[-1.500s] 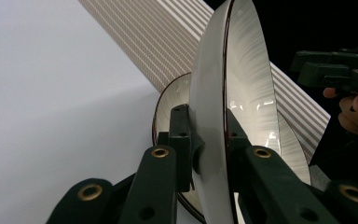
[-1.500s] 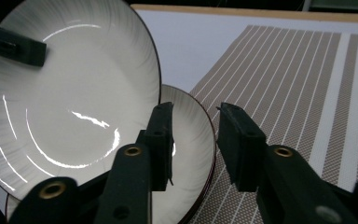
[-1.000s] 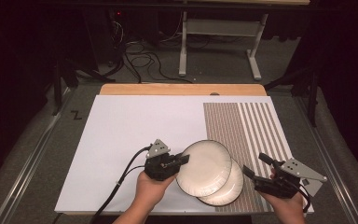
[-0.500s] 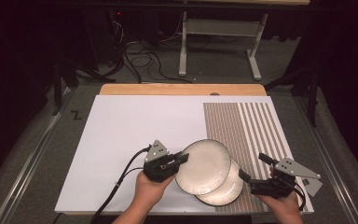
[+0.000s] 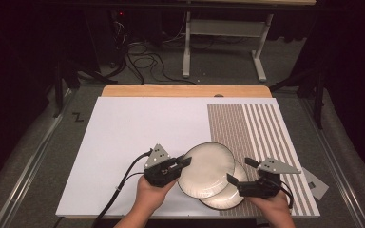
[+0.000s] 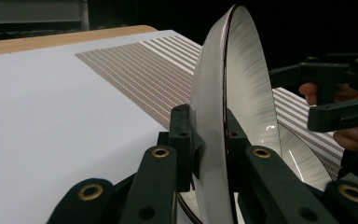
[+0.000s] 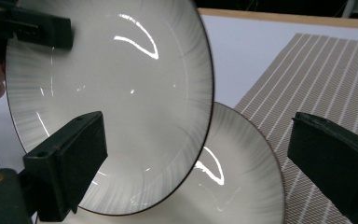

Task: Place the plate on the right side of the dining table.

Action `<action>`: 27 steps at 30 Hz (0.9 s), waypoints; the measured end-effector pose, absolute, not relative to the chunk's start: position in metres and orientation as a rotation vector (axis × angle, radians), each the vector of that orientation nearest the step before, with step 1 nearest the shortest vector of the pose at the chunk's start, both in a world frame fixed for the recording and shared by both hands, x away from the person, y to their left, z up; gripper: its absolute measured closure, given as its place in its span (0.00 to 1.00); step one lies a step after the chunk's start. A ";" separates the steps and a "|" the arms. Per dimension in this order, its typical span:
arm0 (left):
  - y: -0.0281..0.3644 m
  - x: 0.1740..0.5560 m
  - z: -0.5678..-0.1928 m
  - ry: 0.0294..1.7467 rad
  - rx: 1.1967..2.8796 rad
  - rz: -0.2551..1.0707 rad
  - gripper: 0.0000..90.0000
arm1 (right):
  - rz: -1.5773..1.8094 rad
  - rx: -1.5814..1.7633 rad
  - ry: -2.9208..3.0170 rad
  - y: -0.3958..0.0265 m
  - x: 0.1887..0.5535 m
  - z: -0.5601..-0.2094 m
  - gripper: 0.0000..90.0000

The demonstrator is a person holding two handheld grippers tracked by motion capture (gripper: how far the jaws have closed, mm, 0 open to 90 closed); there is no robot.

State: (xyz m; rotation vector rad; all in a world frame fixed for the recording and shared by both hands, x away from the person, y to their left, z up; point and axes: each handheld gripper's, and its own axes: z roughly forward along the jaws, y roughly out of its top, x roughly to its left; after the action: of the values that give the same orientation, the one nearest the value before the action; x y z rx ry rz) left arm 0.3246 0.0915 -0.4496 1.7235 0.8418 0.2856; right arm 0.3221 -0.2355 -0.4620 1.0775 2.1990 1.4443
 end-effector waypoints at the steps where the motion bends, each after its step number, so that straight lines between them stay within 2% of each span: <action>1: 0.092 0.324 -0.450 0.837 1.724 0.288 0.89 | 1.439 1.076 2.210 -0.233 0.323 -0.463 0.08; 12: 0.094 0.324 -0.451 0.817 1.716 0.290 0.89 | 1.429 1.086 2.311 -0.217 0.331 -0.474 0.23; 13: 0.094 0.324 -0.452 0.815 1.715 0.291 0.89 | 1.430 1.087 2.324 -0.215 0.331 -0.475 0.28; 14: 0.094 0.324 -0.452 0.815 1.715 0.291 0.89 | 1.430 1.087 2.324 -0.215 0.331 -0.475 0.28; 15: 0.094 0.324 -0.452 0.808 1.712 0.294 0.89 | 1.437 1.084 2.331 -0.214 0.332 -0.476 0.38; 17: 0.094 0.324 -0.453 0.810 1.706 0.292 0.89 | 1.441 1.095 2.330 -0.214 0.332 -0.476 0.44; 23: 0.095 0.324 -0.454 0.810 1.700 0.293 0.89 | 1.439 1.133 2.353 -0.217 0.334 -0.479 0.58; 26: 0.095 0.323 -0.454 0.806 1.699 0.294 0.89 | 1.438 1.140 2.361 -0.217 0.335 -0.479 0.60; 27: 0.095 0.324 -0.454 0.807 1.699 0.292 0.89 | 1.444 1.142 2.374 -0.217 0.336 -0.480 0.65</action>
State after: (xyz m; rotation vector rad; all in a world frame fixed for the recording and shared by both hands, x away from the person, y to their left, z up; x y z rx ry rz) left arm 0.3236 0.0950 -0.4539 1.6989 0.8072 0.2922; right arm 0.3358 -0.2171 -0.4797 1.1419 2.3735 1.4440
